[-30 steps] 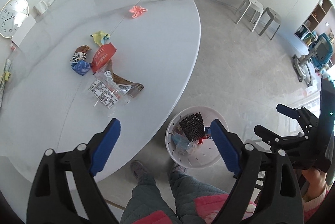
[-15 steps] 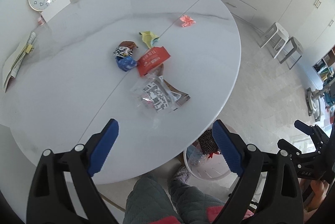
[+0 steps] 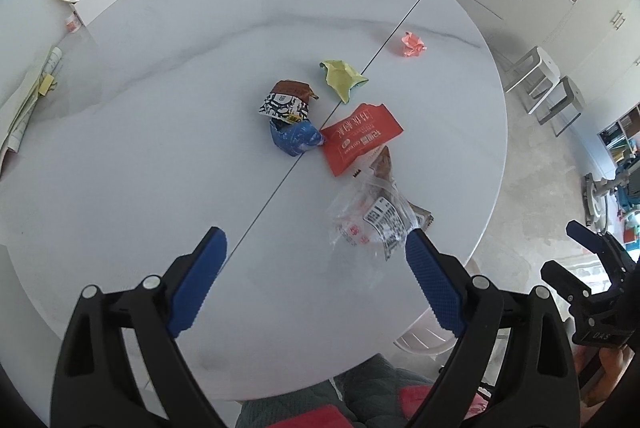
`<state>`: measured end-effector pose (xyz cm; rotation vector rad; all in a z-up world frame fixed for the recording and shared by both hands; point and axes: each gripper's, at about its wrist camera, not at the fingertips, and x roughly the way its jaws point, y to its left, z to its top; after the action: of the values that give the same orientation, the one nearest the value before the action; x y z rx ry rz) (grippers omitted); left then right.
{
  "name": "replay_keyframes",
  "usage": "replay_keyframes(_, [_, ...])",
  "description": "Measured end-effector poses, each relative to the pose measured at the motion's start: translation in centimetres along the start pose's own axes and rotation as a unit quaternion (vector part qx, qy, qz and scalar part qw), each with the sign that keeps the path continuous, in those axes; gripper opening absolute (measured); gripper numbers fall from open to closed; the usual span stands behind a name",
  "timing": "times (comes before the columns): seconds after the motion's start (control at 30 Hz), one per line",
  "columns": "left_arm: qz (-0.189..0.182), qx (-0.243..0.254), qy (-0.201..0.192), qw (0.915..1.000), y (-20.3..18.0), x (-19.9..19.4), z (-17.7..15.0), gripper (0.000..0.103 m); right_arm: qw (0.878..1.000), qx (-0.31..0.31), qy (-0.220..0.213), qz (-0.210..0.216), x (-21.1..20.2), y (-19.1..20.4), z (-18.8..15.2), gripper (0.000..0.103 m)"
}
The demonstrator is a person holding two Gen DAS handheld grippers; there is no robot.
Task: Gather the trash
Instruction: 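Move both tools back over the table toward the snack wrapper and plastic bag, then grasp the brown snack wrapper with the left tool while the right tool grasps the clear plastic bag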
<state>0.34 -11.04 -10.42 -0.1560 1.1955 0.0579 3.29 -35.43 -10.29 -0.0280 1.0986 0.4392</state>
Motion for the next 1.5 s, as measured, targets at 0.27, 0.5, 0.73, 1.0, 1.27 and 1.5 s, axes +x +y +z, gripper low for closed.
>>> replay_keyframes(0.27, [-0.020,0.033,0.022,0.9990,3.5,4.6,5.1,0.087,1.000,0.000,0.014,0.014,4.3,4.9,2.6,0.100])
replay_keyframes(0.5, [-0.025,0.074,0.051,0.9956,4.3,9.6,9.5,0.085,1.000,0.008,0.021,0.005,7.0,8.1,4.1,0.100])
replay_keyframes(0.73, [-0.015,0.099,0.094,0.9905,4.1,14.8,12.4,0.071,0.999,0.015,0.045,-0.009,9.6,9.9,5.0,0.100])
replay_keyframes(1.0, [-0.019,0.138,0.098,0.9854,2.7,16.5,13.6,0.045,0.997,0.027,0.065,-0.022,11.0,10.0,5.4,0.100])
replay_keyframes(1.27, [-0.061,0.127,0.084,0.9865,3.2,15.5,15.1,0.030,0.997,0.024,0.075,-0.020,11.3,10.0,5.6,0.100])
replay_keyframes(1.5, [-0.067,0.098,0.069,0.9905,4.8,14.2,15.6,0.029,0.997,0.016,0.078,0.003,11.7,10.2,5.8,0.100])
